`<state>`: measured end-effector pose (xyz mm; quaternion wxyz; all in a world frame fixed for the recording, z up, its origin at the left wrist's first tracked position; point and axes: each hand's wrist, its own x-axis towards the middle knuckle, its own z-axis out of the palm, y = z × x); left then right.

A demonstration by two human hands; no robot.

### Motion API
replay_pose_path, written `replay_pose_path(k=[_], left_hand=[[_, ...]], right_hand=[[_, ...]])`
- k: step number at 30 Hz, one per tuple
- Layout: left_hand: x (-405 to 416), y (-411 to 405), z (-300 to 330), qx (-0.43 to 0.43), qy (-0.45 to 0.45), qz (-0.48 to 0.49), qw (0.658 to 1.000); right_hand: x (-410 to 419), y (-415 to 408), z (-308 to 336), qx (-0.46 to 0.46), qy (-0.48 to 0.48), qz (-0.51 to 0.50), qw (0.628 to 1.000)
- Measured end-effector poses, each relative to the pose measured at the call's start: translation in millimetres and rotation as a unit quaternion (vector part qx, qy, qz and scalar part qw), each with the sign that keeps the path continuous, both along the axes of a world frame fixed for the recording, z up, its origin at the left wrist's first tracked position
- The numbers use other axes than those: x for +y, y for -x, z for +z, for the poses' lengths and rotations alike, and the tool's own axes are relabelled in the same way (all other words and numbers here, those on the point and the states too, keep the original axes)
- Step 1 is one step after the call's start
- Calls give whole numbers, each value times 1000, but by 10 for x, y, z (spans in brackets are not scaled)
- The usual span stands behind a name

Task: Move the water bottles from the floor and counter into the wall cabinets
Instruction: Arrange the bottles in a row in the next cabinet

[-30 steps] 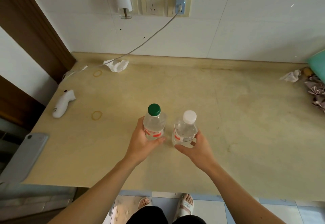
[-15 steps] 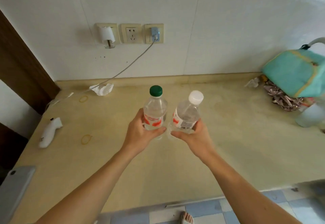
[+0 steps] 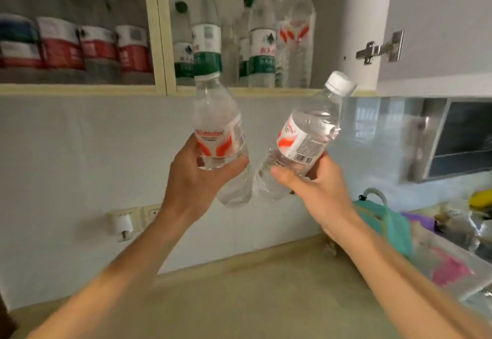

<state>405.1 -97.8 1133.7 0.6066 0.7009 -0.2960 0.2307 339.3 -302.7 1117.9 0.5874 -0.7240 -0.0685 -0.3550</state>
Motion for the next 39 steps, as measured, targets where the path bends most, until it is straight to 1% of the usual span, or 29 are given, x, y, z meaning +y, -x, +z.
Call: replay_pose_path(k=[5, 10, 12, 16, 19, 23, 27, 31, 33, 37, 39], left_hand=[[-377, 72, 954, -84, 17, 8, 996], [-761, -27, 1646, -132, 29, 18, 991], [-925, -130, 1832, -126, 21, 33, 991], [-1269, -411, 2010, -55, -18, 75, 995], [-1461, -630, 2012, -31, -51, 117, 991], [-1579, -825, 2025, -37, -70, 173, 982], [-1623, -925, 2013, -42, -78, 192, 977], [-1629, -962, 1988, -39, -78, 208, 974], [-1617, -986, 1993, -24, -79, 197, 977], [-1558, -1092, 2006, -8, -75, 130, 989], [-1567, -1165, 2000, 0, -50, 84, 995]], right_hand=[[-474, -11, 891, -88, 24, 5, 996], [-966, -183, 1673, -122, 61, -6, 991], [-1148, -298, 1909, -115, 78, -4, 990], [-1457, -592, 2240, -79, 93, -8, 993], [-1641, -825, 2316, -39, 99, -34, 994], [-1825, -1107, 2189, 22, 137, -88, 986], [-1921, -1303, 2076, 29, 144, -131, 981], [-1960, -1389, 1964, 3, 169, -177, 970], [-1963, -1407, 1922, 5, 183, -194, 964], [-1934, -1393, 1862, 8, 202, -216, 955], [-1917, -1376, 1831, 10, 206, -223, 953]])
